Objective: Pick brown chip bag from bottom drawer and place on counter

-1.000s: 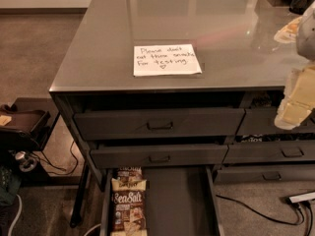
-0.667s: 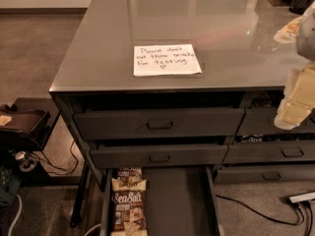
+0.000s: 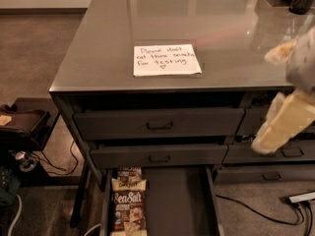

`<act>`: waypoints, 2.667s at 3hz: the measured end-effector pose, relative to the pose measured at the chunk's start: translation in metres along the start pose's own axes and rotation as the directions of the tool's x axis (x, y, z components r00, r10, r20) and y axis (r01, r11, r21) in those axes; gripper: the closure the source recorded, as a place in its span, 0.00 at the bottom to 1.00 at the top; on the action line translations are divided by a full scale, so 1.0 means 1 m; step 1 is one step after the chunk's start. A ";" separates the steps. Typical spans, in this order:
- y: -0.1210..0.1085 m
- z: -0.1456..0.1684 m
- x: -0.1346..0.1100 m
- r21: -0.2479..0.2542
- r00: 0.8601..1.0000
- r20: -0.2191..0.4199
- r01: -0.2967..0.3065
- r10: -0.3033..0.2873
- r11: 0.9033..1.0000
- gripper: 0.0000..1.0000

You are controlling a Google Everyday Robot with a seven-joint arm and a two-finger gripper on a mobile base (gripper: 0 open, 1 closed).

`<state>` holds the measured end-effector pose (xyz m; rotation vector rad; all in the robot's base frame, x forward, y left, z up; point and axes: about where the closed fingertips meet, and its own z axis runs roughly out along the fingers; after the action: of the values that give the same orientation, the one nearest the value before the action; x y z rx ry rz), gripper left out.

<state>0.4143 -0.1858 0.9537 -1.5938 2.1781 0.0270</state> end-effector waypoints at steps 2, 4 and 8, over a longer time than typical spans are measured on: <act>0.089 0.121 -0.044 -0.151 0.954 0.293 -0.013 0.057 0.988 0.00; 0.103 0.141 -0.057 -0.172 0.937 0.334 -0.040 0.096 0.984 0.00; 0.137 0.423 -0.048 -0.107 0.899 0.343 0.325 -0.272 0.940 0.00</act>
Offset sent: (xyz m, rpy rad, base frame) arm -0.0109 0.1870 -0.2062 0.6520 0.0070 0.0869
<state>0.4428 0.0168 0.5560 -1.8518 1.6993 0.3557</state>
